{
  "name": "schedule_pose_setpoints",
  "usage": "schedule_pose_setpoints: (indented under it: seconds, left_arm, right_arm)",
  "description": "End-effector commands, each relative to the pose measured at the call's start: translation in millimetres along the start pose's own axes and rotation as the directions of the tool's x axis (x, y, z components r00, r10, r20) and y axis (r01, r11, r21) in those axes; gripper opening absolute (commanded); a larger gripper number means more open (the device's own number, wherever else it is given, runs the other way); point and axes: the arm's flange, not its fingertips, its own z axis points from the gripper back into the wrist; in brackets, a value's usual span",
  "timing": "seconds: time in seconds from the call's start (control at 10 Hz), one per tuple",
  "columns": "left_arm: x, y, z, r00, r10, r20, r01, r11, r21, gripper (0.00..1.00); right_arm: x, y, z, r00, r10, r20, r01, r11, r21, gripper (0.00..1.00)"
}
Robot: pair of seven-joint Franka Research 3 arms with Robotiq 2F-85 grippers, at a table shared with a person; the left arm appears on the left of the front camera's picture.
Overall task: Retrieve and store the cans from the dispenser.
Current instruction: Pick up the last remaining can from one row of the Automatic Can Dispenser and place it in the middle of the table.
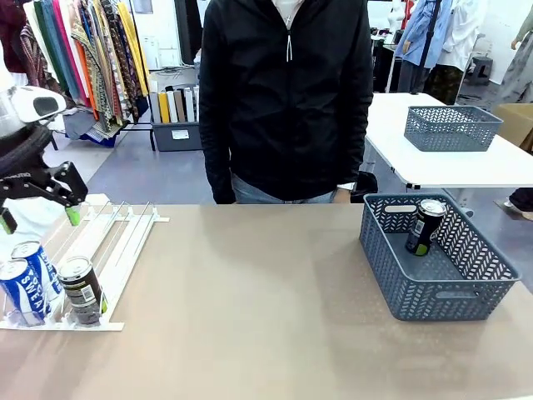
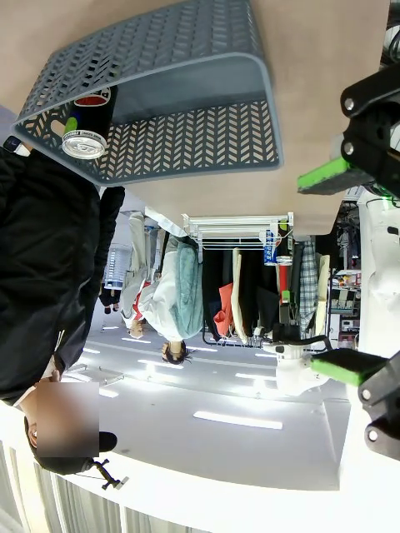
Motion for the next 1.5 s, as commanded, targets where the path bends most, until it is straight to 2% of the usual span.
schedule_pose_setpoints:
  seconds: [0.0, 0.2, 0.4, 0.7, 1.0, 1.4]
  left_arm:
    - [17, 0, -30, 1.0, 0.026, 0.0, -0.026, 1.0, -0.012, 1.0]
    - [32, 3, -62, 0.999, 0.019, -0.048, -0.021, 0.999, -0.042, 1.0]
    - [40, 2, -94, 0.996, 0.015, -0.086, -0.017, 1.0, -0.022, 1.0]
    - [47, 4, -141, 0.988, -0.053, -0.147, 0.051, 0.999, -0.015, 1.0]
    - [42, 2, -159, 0.983, -0.061, -0.173, 0.057, 0.998, -0.032, 1.0]
    - [37, 4, -148, 0.986, -0.07, -0.154, 0.061, 0.996, -0.067, 1.0]
  right_arm:
    - [-2, 0, 3, 1.0, 0.026, -0.014, -0.026, 1.0, -0.007, 1.0]
    - [-2, 0, 3, 1.0, 0.026, -0.014, -0.026, 1.0, -0.007, 1.0]
    - [-2, 0, 3, 1.0, 0.026, -0.014, -0.026, 1.0, -0.007, 1.0]
    - [-2, 0, 3, 1.0, 0.026, -0.014, -0.026, 1.0, -0.007, 1.0]
    - [-2, 0, 3, 1.0, 0.026, -0.014, -0.026, 1.0, -0.007, 1.0]
    - [-2, 0, 3, 1.0, 0.026, -0.014, -0.026, 1.0, -0.007, 1.0]
